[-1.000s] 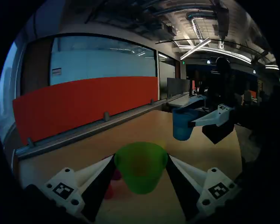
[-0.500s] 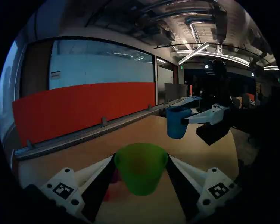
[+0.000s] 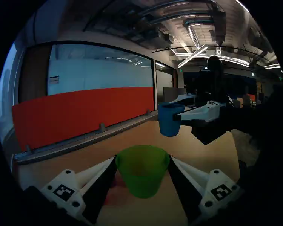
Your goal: Pour water
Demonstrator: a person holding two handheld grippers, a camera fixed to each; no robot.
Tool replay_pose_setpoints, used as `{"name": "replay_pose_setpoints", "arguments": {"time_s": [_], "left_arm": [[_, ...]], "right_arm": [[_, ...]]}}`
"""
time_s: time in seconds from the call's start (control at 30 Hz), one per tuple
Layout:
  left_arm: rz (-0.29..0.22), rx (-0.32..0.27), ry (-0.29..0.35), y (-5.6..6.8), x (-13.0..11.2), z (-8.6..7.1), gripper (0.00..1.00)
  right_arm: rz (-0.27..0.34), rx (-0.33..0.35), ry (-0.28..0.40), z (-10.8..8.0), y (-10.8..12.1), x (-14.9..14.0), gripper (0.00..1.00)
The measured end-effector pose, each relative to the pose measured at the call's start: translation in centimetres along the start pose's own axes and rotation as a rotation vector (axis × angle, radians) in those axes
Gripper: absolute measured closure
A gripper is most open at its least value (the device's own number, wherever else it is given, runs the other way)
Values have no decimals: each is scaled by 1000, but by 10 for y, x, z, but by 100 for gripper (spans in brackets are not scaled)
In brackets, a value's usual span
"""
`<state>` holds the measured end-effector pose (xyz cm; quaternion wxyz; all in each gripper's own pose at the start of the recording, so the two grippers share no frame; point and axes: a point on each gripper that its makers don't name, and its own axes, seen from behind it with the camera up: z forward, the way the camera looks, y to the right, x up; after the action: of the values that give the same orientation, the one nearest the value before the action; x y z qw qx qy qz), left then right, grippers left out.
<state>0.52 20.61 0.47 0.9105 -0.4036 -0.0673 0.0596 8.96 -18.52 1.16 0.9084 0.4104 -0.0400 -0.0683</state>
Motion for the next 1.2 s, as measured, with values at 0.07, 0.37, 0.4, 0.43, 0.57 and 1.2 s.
{"name": "replay_pose_setpoints", "arguments": {"time_s": [0.07, 0.37, 0.4, 0.43, 0.57, 1.2], "left_arm": [[1, 2, 9, 1, 1, 0, 10], [-7, 5, 33, 8, 0, 1, 10], [-7, 6, 35, 9, 0, 1, 10], [-7, 6, 36, 9, 0, 1, 10], [-7, 6, 41, 13, 0, 3, 10], [-10, -15, 47, 30, 2, 7, 10]], "right_arm": [[-7, 3, 2, 1, 0, 3, 8], [-58, 24, 15, 8, -6, 23, 8], [-65, 27, 17, 9, -7, 25, 8], [-73, 29, 19, 10, -7, 28, 8], [-109, 38, 27, 14, -10, 38, 8], [-275, 46, 65, 31, -17, 80, 8]]}}
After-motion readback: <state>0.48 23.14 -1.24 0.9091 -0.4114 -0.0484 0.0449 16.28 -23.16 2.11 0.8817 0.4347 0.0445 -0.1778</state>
